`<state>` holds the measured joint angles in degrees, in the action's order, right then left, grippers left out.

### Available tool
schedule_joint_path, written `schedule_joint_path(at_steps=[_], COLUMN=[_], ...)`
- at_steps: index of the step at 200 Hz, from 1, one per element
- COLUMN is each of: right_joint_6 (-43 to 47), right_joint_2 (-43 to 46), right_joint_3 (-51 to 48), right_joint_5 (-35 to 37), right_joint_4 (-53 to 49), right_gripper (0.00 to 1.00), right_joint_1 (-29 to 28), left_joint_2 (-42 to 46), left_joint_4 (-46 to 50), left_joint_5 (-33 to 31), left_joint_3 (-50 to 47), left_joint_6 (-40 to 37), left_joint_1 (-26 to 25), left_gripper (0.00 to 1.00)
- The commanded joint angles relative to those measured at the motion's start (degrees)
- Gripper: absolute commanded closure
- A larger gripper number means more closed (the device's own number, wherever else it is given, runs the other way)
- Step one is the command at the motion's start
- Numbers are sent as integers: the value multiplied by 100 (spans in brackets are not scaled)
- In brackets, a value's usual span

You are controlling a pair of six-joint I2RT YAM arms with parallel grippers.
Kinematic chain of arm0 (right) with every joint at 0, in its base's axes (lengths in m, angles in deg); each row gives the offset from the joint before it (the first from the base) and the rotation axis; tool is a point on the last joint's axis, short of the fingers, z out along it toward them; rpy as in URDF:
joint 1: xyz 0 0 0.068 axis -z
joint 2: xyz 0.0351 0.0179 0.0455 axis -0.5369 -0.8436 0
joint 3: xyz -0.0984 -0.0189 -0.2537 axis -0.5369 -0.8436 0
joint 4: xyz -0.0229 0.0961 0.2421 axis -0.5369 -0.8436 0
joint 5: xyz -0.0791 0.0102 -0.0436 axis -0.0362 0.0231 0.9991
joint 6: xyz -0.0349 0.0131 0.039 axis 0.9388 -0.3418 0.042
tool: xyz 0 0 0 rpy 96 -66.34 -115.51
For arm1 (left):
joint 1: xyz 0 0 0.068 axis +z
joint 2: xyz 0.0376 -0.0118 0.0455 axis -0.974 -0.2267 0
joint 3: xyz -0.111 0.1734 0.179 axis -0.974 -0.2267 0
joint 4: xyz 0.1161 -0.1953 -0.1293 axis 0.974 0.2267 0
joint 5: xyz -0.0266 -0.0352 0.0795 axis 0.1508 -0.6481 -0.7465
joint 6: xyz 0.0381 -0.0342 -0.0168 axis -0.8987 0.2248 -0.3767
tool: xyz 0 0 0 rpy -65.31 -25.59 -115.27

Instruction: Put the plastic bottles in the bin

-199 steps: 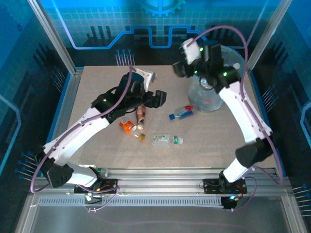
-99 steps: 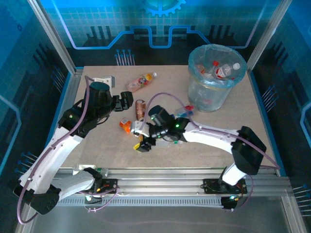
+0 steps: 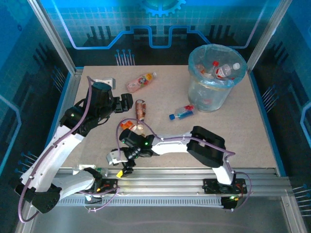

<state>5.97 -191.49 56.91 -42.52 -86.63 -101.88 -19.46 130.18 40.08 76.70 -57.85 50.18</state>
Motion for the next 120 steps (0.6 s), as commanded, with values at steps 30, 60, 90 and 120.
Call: schedule_joint_path(at_steps=[30, 60, 90, 120], right_joint_6=[-246, -297, -203, -153], right_joint_2=[-750, -1049, -1302, -1479], right_joint_3=[599, 922, 1191, 1412], right_joint_5=[304, 372, 584, 548], right_joint_4=[431, 352, 229, 88], right_gripper=[19, 18, 18, 18], right_joint_1=[-192, -252, -358, -366], left_joint_2=[196, 249, 274, 292], left_joint_4=[-6, -43, -52, -76], left_joint_5=[29, 60, 67, 59], left_joint_3=[-101, -187, -219, -233], left_joint_6=[-79, -85, -116, -166], left_joint_1=[75, 78, 70, 74], left_gripper=[12, 12, 12, 12])
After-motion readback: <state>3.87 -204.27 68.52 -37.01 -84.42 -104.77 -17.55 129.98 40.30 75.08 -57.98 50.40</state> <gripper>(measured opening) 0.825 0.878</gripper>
